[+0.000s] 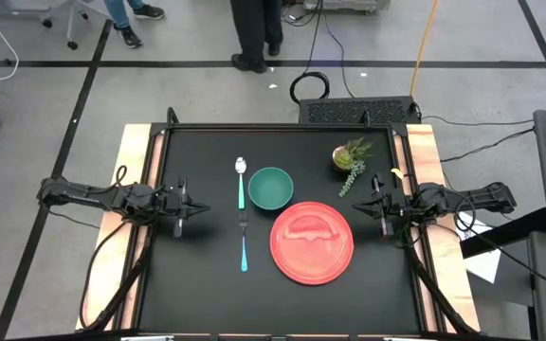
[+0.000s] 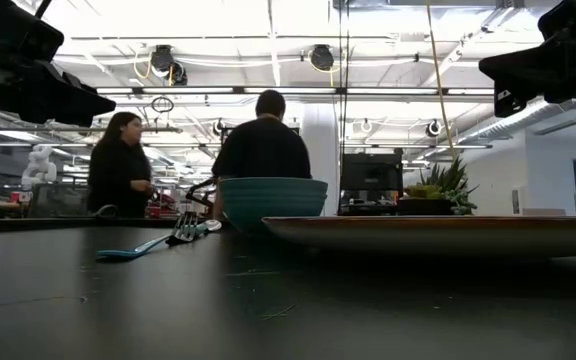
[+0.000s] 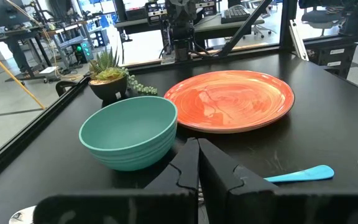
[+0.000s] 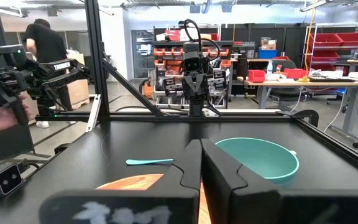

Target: Set table place

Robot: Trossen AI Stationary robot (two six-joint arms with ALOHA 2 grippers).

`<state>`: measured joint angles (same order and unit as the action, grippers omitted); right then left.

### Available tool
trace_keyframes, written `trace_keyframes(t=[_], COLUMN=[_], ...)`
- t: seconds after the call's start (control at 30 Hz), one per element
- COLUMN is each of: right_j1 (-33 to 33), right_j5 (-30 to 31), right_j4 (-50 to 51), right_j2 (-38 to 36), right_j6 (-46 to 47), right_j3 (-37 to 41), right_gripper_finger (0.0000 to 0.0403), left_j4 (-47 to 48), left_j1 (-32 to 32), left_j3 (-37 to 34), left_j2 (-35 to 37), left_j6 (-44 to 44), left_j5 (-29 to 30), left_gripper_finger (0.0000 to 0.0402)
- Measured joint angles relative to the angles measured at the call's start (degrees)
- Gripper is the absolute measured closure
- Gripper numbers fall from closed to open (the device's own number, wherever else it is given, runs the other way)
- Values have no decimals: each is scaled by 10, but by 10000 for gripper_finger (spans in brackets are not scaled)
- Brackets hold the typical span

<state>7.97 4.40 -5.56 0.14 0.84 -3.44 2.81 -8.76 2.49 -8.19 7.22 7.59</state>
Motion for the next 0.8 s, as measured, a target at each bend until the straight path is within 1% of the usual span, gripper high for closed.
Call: trace_keyframes(t=[0.27, 0.57, 0.8], right_j1=[0, 0, 0], right_j5=[0, 0, 0], right_j4=[0, 0, -2], right_j2=[0, 0, 0], right_j6=[0, 0, 0], right_j3=[0, 0, 0], right_gripper_finger=[403, 403, 403], left_j4=[0, 0, -28], left_j1=[0, 0, 0], left_j3=[0, 0, 0], left_j2=[0, 0, 0], left_j6=[-6, -90, -87], left_j5=[0, -1, -1], left_gripper_finger=[392, 392, 392])
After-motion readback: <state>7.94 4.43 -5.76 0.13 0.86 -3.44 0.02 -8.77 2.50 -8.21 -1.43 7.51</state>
